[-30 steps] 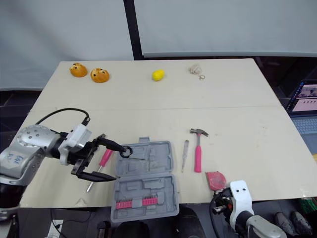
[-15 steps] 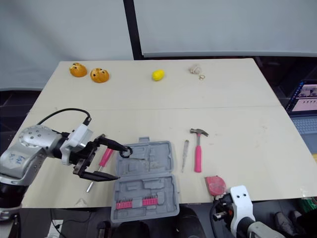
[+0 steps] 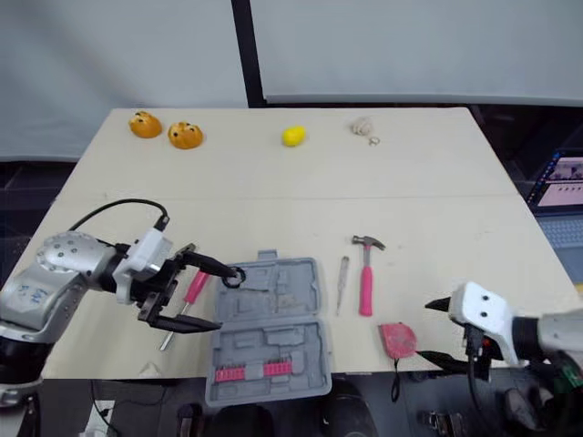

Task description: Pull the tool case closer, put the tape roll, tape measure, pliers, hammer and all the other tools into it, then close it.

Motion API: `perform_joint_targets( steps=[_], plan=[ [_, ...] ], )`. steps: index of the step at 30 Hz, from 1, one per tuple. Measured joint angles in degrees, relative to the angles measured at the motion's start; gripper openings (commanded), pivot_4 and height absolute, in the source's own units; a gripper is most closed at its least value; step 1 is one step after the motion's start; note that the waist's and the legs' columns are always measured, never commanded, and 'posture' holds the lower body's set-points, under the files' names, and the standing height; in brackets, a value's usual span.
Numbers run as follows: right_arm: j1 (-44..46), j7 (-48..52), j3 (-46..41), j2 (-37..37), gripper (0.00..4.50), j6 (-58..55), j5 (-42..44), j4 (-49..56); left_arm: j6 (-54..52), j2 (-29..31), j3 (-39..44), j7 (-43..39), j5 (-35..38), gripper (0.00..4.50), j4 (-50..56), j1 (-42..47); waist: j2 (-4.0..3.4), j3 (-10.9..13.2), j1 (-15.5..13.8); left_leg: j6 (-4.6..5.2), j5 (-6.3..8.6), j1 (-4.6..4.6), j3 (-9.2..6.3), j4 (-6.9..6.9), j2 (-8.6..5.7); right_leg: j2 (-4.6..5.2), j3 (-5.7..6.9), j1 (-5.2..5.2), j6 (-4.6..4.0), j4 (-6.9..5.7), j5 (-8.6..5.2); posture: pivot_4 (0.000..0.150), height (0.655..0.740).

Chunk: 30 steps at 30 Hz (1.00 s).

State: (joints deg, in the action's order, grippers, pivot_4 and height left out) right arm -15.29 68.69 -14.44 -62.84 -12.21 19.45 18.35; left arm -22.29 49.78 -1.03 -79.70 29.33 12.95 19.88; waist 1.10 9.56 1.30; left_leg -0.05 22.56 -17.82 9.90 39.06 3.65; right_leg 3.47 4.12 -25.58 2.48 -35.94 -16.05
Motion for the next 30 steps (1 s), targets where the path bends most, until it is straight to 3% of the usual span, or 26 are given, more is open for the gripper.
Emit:
perform_joint_targets(
  steps=[5, 11, 30],
  plan=[
    [10.0, 4.0, 11.2, 0.4, 4.42, 12.9, -8.3, -9.4, 0.0, -0.1, 0.1, 0.3, 0.0, 4.5, 0.2, -0.1, -0.12, 0.1, -0.1, -0.02, 0.0, 0.0, 0.04, 0.05, 0.07, 0.05, 0.03, -0.04, 0.0, 0.0, 0.0, 0.15, 0.7292],
    [15.1, 5.4, 17.9, 0.7, 4.42, 21.1, -13.2, -15.2, -0.1, -0.1, 0.1, 0.9, 0.0, 4.5, 0.6, -0.2, -0.18, 0.1, 0.1, -0.02, -0.03, 0.17, 0.1, 0.08, 0.14, 0.12, -0.12, 0.02, 0.02, -0.09, 0.01, 0.15, 0.7292],
    [22.9, 4.8, 25.4, 7.2, 4.42, 25.9, -20.1, -25.6, -0.1, -0.2, 0.0, 1.3, 0.1, 4.5, 2.1, 0.1, -0.36, 0.2, 0.3, -0.07, -0.05, 0.43, 0.24, 0.09, 0.15, 0.09, -0.35, 0.06, -0.02, -0.36, 0.0, 0.15, 0.7292]
  ],
)
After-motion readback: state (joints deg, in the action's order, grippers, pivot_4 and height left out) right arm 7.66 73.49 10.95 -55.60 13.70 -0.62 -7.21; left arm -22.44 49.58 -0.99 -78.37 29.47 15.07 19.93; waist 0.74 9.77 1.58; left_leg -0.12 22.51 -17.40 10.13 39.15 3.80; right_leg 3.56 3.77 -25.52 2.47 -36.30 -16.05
